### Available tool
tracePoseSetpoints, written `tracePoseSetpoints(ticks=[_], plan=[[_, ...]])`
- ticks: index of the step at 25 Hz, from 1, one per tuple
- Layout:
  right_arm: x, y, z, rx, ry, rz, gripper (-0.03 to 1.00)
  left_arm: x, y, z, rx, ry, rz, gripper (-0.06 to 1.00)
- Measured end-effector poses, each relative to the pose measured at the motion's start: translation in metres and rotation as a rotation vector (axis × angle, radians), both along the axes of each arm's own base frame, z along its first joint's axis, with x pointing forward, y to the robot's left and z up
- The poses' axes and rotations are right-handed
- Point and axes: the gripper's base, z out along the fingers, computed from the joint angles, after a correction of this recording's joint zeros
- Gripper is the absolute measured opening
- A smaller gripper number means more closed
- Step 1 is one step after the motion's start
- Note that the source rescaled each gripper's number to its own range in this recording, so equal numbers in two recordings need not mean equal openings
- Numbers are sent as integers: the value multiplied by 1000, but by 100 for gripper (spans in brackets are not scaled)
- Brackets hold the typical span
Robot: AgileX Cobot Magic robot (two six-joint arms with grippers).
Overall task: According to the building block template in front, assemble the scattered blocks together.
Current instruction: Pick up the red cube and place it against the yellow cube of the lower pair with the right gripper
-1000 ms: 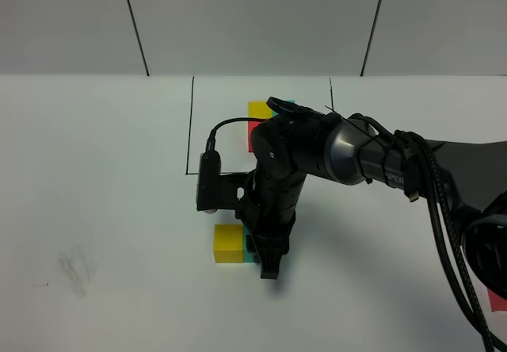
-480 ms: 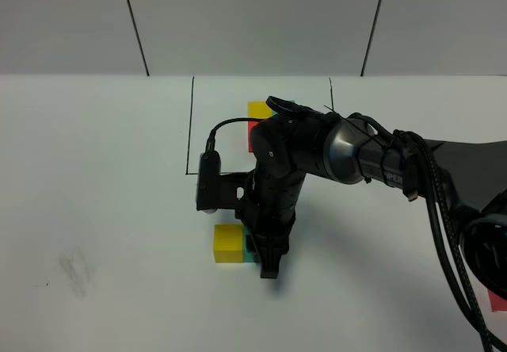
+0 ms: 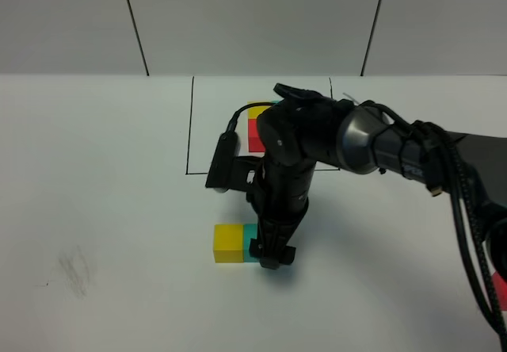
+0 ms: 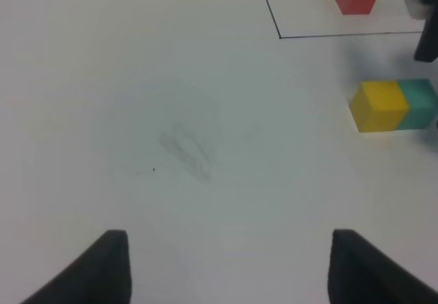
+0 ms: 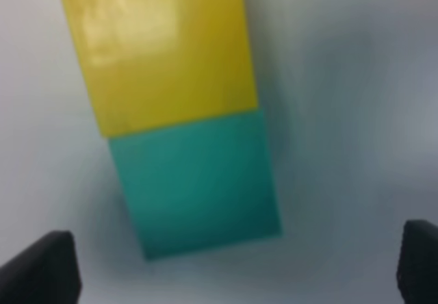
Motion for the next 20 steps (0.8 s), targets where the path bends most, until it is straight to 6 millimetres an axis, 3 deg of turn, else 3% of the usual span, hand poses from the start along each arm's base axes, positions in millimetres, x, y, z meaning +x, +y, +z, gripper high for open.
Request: tracePoseSetpoints(ticks=[6,12,16,20], plan=[[-4,-51,34,40,-53,-386,97,0,0,0,0,0,0,36],[-33,-132,72,198,-178,-760,93,0,0,0,0,0,0,36],[-54,-184,79,218,-211,-1018,92,0,0,0,0,0,0,36],[-70,-215,78,216,-207,-1183,90,0,0,0,0,0,0,36]])
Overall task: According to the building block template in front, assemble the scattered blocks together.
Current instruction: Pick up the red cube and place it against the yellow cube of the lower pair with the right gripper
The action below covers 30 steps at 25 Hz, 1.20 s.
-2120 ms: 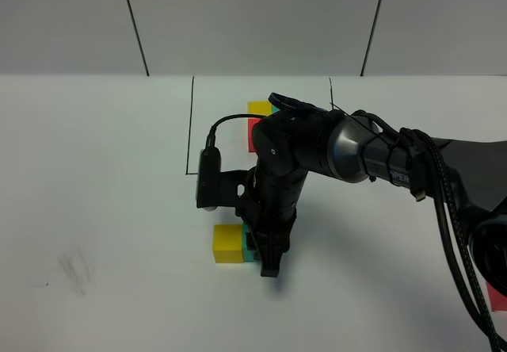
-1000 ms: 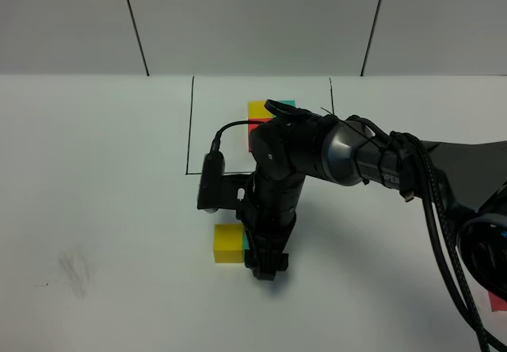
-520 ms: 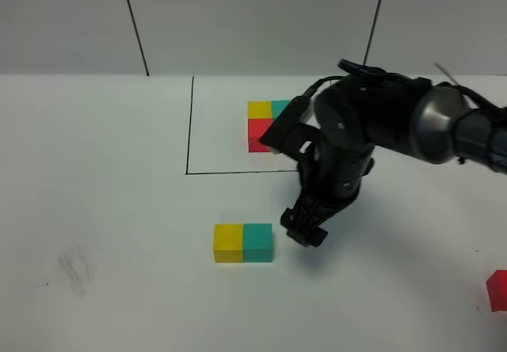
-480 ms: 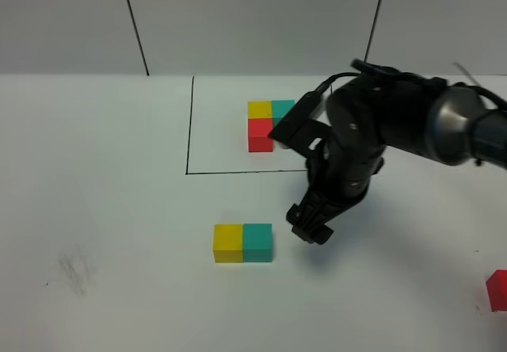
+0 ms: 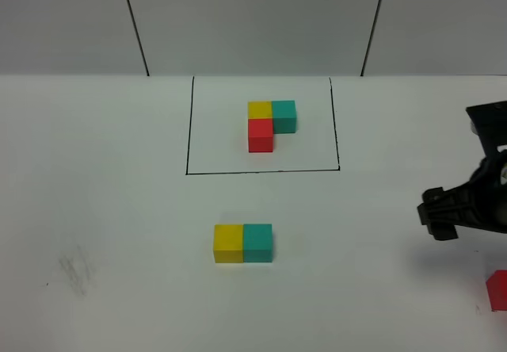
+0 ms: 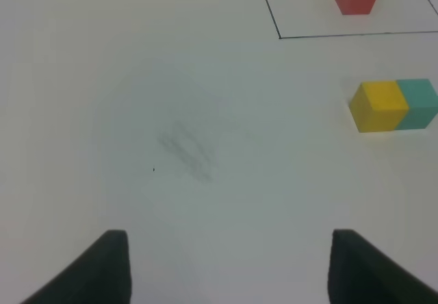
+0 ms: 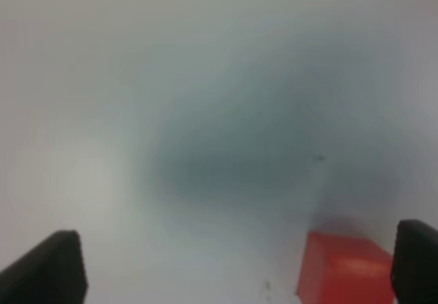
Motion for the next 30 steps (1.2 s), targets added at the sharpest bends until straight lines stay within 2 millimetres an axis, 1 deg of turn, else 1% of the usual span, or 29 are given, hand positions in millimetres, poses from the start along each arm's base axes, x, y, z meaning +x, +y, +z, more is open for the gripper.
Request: tracePoseSetpoints(ticks=[6,10,19,22,30], plan=[[-13,-30,-21,-14,88,-121,89,0,0,0,0,1,0,36],[-19,-43,-30,-18,117,-171,87,0,0,0,0,1,0,36],[-25,-53,-41,-25,122,-195,84,0,0,0,0,1,0,35],[-23,-53,-45,-31,122,-187,83,0,0,0,0,1,0,35],[-14,-51,-72,-34,174,-175,82,0,0,0,0,1,0,35]])
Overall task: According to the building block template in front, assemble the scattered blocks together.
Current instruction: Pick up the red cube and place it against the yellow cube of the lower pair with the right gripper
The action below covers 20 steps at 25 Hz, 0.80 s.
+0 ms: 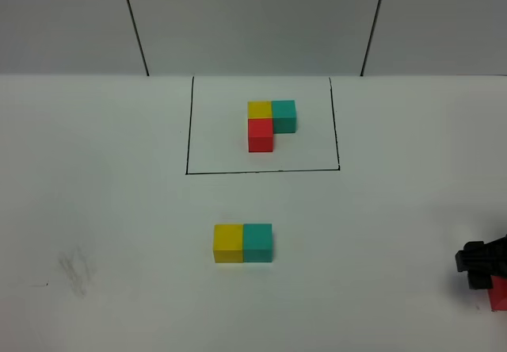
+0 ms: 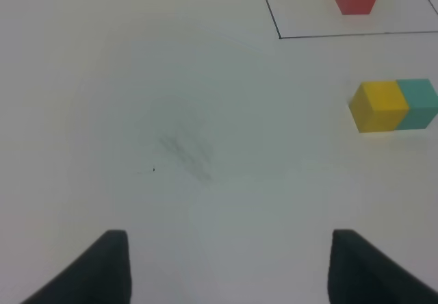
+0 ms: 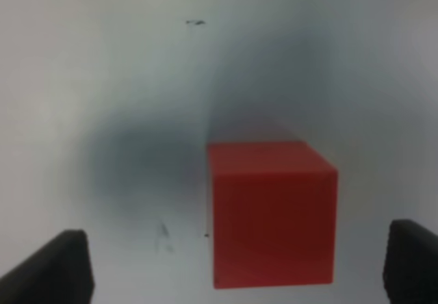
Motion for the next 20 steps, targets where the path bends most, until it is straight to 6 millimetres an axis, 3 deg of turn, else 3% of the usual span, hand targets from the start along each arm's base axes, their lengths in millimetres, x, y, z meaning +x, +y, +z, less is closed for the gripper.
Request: tracePoseSetpoints(ticks=[8,20], plan=[[7,-12,-19,5,28,-48,82,0,0,0,0,0,0,35],[9,-15,-29,7,52,-60,82,0,0,0,0,0,0,35]])
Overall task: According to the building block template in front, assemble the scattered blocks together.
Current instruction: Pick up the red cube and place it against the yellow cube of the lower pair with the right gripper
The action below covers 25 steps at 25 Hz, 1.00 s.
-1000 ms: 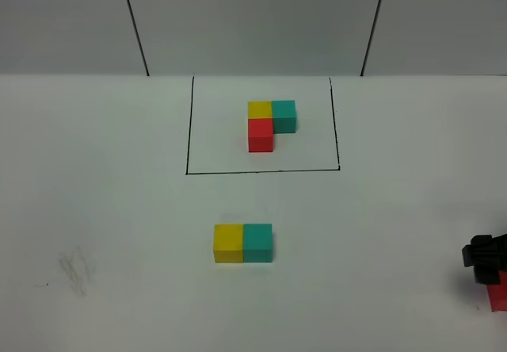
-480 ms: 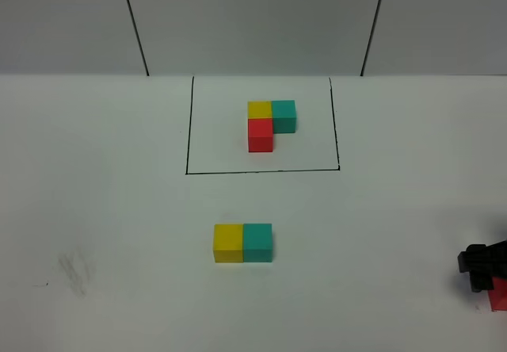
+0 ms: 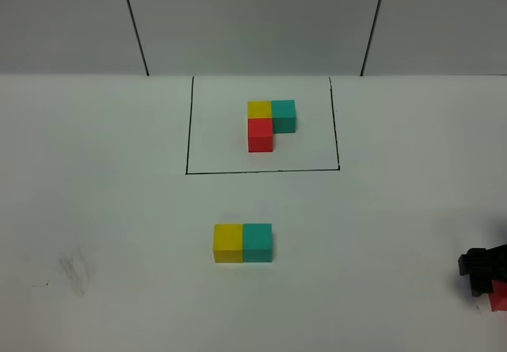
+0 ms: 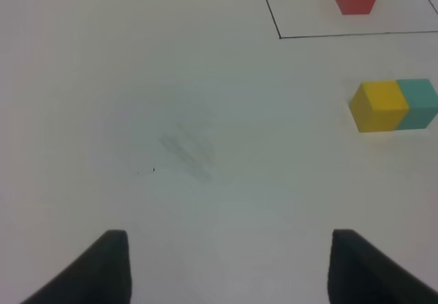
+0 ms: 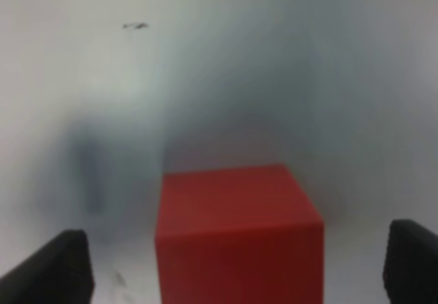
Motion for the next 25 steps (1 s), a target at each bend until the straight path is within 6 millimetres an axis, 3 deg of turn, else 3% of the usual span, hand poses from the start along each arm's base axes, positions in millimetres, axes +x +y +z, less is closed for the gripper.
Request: tracePoseSetpoints(ticks=[19,23,25], plan=[[-5,0,-2,1,57,-22,82,0,0,0,0,0,0,35],[-5,0,-2,1,59,-19,71,0,0,0,0,-1,0,35],[-5,0,-2,2,60,-17,58,0,0,0,0,-1,0,35]])
